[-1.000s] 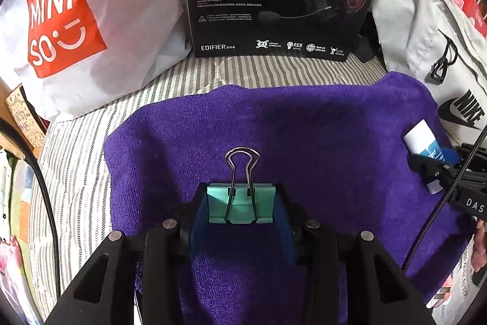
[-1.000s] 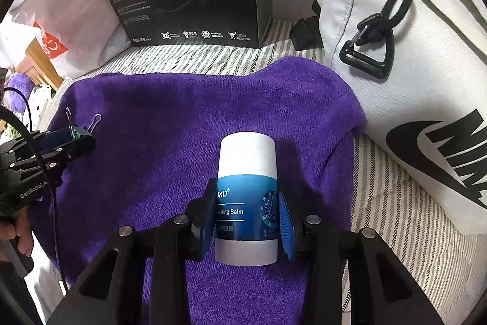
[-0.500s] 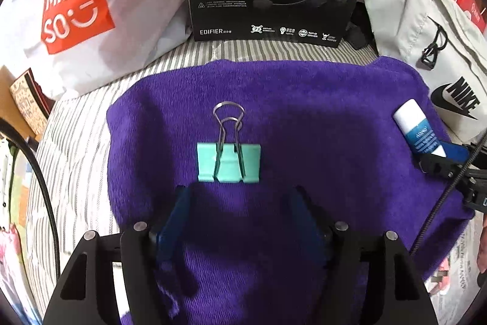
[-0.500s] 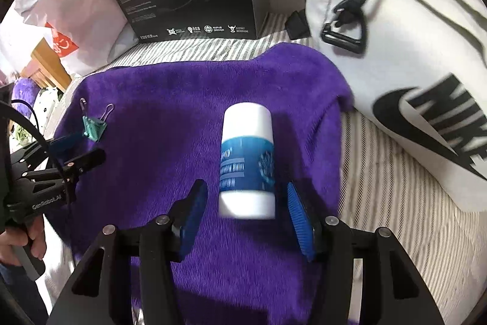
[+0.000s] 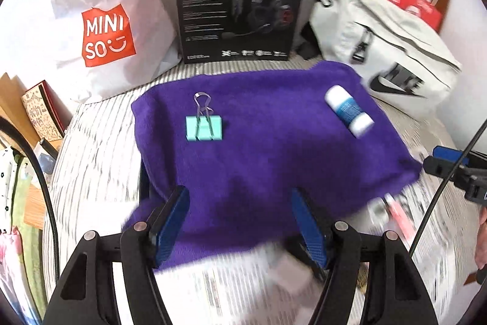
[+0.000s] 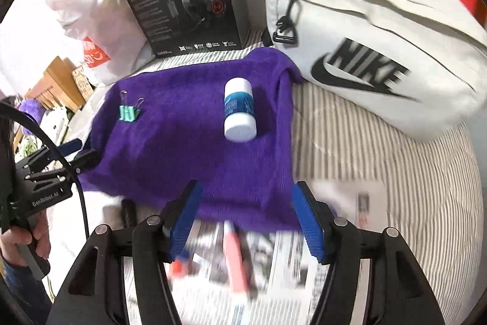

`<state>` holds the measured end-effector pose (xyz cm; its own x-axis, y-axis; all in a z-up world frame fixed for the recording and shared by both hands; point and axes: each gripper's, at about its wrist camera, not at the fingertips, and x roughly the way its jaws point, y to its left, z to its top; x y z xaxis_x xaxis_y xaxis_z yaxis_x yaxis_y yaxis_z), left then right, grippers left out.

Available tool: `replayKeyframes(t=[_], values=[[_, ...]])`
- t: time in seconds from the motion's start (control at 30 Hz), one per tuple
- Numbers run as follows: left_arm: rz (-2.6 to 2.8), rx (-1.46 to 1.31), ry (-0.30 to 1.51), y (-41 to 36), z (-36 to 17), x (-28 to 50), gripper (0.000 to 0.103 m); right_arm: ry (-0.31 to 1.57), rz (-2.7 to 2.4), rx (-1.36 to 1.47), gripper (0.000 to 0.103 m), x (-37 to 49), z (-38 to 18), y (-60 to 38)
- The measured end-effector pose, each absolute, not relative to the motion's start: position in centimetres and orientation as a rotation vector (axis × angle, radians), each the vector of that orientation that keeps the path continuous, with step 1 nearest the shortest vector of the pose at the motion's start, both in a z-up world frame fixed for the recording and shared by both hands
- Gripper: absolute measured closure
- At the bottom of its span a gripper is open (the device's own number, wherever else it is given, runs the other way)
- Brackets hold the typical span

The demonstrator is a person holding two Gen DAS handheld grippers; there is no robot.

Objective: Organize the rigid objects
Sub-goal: 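Open the left tool releasing the clip while the right tool releases the balm stick, then grasp the white tape roll with the left tool while the right tool grasps the pink tube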

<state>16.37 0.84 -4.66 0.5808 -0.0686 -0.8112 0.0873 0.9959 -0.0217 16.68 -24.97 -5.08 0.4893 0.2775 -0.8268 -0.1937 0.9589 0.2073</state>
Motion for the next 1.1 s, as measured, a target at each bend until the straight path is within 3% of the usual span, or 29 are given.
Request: replayKeyframes(t=[0.23, 0.53, 0.73, 0.8, 0.93, 1.0, 1.1], values=[[-0.177, 0.027, 0.958, 0.1, -6.1, 11.4, 0.036, 1.002, 0.272, 0.137, 0.040, 10.7, -4.9, -26.1], [-0.216, 0.088, 0.997, -0.3, -9.4, 10.9, 0.036, 1.035, 0.251, 0.155, 0.040, 6.8, -7.2, -26.3], [-0.279, 0.142, 0.984, -1.4, -9.8, 11.6, 0.046, 1.049, 0.236, 0.146, 0.040, 6.5, -8.4, -26.6], [-0.294, 0.171, 0.989, -1.9, -10.1, 11.8, 0.055, 1.050, 0.234, 0.152, 0.040, 6.6, -8.7, -26.7], [-0.326, 0.179, 0.977, -2.2, -10.1, 11.9, 0.058, 1.057, 0.231, 0.158, 0.040, 6.6, -9.4, -27.0], [-0.346, 0.171, 0.969, -2.1, -10.0, 11.8, 0.067, 1.069, 0.227, 0.166, 0.040, 6.7, -9.9, -27.1], [-0.352, 0.157, 0.971, -1.9, -10.0, 11.8, 0.068, 1.087, 0.222, 0.176, 0.040, 6.8, -10.5, -27.3]])
